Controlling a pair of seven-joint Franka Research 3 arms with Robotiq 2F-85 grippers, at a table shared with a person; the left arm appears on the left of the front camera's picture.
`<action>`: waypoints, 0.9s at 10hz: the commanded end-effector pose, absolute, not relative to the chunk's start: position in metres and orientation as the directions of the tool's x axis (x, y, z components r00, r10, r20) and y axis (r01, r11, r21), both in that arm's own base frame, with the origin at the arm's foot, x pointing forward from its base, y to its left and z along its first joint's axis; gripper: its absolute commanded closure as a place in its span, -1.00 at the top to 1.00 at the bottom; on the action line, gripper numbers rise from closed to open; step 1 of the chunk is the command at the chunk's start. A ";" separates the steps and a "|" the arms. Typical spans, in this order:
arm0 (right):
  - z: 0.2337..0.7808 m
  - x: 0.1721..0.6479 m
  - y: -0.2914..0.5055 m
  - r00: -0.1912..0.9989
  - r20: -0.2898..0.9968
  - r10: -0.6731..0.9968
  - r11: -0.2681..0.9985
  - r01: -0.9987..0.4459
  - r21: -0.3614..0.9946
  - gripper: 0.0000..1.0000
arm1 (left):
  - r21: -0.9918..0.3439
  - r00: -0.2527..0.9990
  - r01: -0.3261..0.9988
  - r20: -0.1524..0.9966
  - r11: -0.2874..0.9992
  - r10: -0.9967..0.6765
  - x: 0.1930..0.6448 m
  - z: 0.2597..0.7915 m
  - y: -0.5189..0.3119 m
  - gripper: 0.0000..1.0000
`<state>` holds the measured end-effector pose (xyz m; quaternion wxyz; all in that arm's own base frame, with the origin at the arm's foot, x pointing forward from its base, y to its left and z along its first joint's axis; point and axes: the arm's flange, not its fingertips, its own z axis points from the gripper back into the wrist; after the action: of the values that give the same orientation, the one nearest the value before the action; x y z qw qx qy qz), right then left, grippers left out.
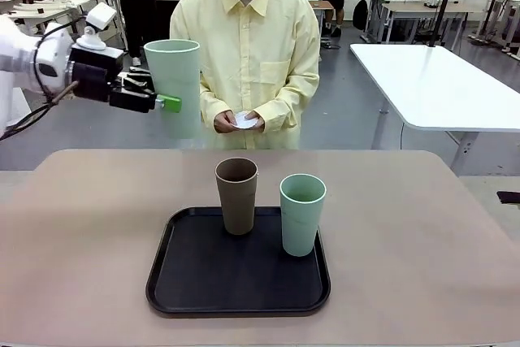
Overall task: Place coasters on the table and set cups on them.
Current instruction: Pick up one Reusable plastic cup and place it on a coaster set by the human.
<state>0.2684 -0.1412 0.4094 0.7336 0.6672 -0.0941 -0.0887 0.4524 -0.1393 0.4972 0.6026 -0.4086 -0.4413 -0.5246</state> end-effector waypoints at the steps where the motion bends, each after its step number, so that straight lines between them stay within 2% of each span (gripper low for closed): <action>1: 0.410 0.268 -0.142 0.967 0.023 -0.256 0.084 -0.002 0.996 1.00 | 0.001 0.025 0.993 0.974 0.115 -0.227 0.504 0.494 -0.139 0.69; 4: 0.410 0.268 -0.142 0.967 0.023 -0.256 0.084 -0.002 0.996 1.00 | 0.003 0.024 0.993 0.972 0.116 -0.235 0.563 0.462 -0.144 0.69; 9: 0.410 0.268 -0.142 0.967 0.023 -0.256 0.084 -0.002 0.996 1.00 | -0.032 0.055 0.995 0.965 0.095 -0.256 0.606 0.406 -0.179 0.69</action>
<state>0.2685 -0.1413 0.4094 0.7337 0.6671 -0.0940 -0.0889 0.5971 -0.1699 0.4041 0.5998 -0.4207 -0.4316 -0.5263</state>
